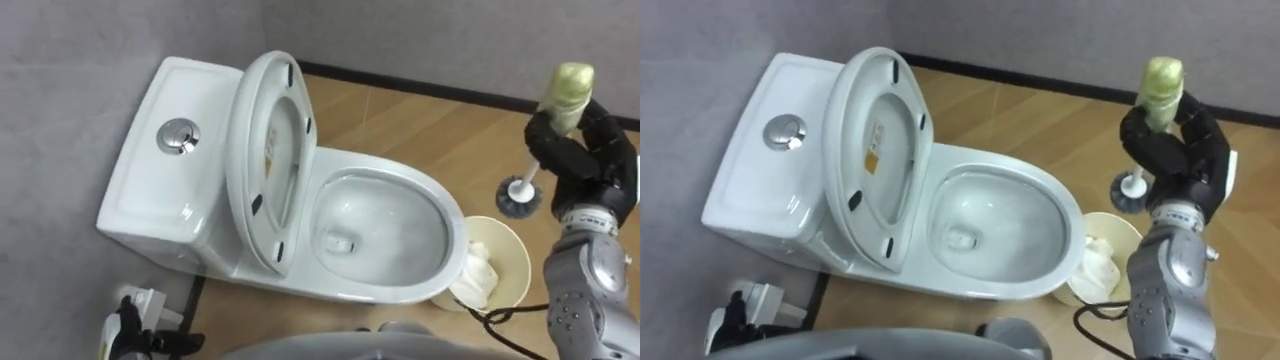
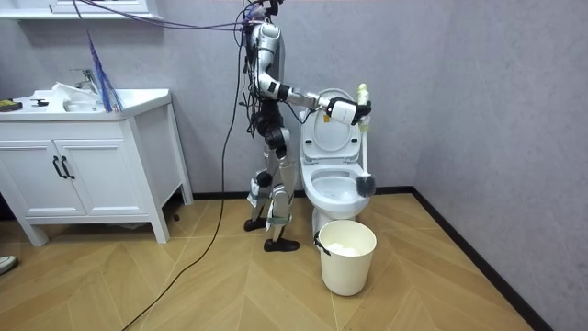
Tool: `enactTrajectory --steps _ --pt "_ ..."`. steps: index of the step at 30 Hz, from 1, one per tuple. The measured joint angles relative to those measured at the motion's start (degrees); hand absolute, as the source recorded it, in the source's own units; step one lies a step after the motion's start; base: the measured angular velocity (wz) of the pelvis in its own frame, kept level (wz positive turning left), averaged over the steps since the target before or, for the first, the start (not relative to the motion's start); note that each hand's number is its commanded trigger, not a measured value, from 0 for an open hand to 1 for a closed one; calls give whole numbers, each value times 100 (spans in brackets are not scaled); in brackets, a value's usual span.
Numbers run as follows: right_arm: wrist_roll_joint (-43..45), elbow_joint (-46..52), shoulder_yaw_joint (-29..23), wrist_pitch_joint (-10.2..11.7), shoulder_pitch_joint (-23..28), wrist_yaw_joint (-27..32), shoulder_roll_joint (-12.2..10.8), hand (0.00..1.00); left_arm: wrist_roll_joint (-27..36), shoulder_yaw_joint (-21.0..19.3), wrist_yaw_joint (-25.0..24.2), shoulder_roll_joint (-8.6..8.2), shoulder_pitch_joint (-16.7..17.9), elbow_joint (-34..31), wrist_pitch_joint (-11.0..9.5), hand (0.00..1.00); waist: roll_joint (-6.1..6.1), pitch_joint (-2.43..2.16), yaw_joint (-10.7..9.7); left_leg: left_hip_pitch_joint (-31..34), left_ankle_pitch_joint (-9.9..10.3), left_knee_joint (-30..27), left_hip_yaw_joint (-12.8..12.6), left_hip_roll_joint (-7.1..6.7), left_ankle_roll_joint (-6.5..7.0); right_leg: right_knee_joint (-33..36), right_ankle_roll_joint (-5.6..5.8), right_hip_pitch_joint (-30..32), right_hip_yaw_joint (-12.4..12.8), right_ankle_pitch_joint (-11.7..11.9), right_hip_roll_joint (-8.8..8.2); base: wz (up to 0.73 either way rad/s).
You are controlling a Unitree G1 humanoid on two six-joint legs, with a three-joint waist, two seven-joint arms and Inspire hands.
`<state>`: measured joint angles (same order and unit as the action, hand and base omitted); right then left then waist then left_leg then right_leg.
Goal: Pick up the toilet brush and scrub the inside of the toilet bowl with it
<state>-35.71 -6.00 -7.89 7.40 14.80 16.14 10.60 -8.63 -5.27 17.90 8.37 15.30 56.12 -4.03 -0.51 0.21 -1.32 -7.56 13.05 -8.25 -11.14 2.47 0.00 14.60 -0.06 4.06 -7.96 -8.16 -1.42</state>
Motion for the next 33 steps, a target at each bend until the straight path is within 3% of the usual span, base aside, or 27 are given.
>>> enactTrajectory --steps 5,6,11,18,20,33 --pt "-25 -419 4 0 -38 20 -1 100 -109 2 -22 27 -32 119 4 0 28 -10 0 7 0 -2 -19 11 0 -38 -4 4 0 20 20 -4" --pt "-25 -509 12 0 -47 32 -1 0 -110 45 -23 33 -32 125 19 0 46 -15 0 1 0 -2 -30 17 0 -65 -6 -1 8 36 31 0" --pt "-27 -552 112 0 -76 76 -1 0 -114 208 -76 65 -34 120 42 0 123 -1 3 19 0 -1 -35 34 0 -88 -16 -4 2 66 48 0" --pt "-110 -549 106 10 -191 86 5 0 -112 209 -78 77 -28 129 41 0 85 20 -10 33 45 2 -36 50 -32 -94 -19 17 5 66 69 2" --pt "-223 -549 102 10 -226 97 12 0 -111 209 -78 105 -17 129 41 0 99 17 -10 30 127 6 -35 95 -35 -69 -25 22 1 70 113 2" --pt "-535 -528 106 144 -341 311 11 0 -109 209 -108 137 127 123 39 0 158 -40 25 -19 125 43 -74 124 -36 -95 -43 -5 -1 125 148 -1"
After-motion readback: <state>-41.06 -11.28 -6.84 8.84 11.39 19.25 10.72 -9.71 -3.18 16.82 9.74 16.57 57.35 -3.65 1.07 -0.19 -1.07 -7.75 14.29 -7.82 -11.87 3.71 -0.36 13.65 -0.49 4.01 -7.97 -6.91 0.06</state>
